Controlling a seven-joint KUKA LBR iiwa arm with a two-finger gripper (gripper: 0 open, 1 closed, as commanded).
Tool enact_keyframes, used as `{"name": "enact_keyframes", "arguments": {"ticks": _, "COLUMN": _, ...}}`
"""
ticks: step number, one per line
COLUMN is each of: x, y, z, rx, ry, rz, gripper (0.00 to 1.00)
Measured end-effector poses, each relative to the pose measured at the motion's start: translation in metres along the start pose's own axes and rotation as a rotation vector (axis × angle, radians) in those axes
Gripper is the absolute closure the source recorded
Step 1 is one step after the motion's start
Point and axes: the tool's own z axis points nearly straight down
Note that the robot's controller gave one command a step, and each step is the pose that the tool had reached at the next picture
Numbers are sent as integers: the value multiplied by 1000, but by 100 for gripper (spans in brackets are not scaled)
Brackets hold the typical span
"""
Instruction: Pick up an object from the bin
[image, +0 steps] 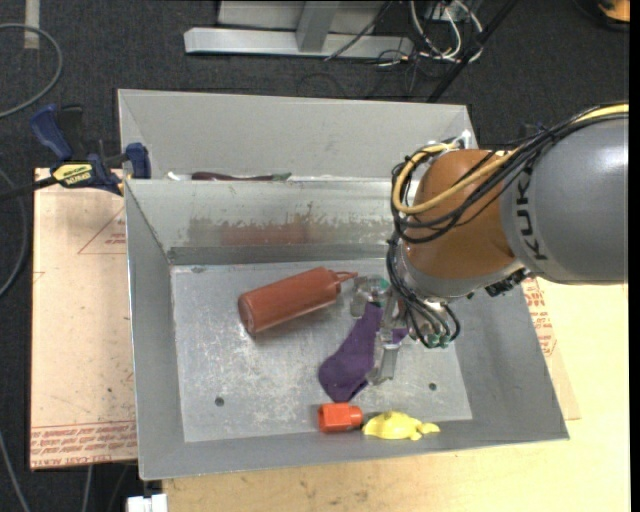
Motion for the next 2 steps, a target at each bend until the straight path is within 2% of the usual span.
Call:
{"name": "enact_keyframes", "arguments": {"ticks": 1, "x": -2, "y": 0, "z": -5, "rx": 0, "ry": -7, "rz": 0, "gripper": 0}}
{"name": "enact_keyframes", "arguments": {"ticks": 2, "x": -8, "y": -8, "z": 15, "rx": -1, "ry": -9, "rz": -188, "gripper": 0}}
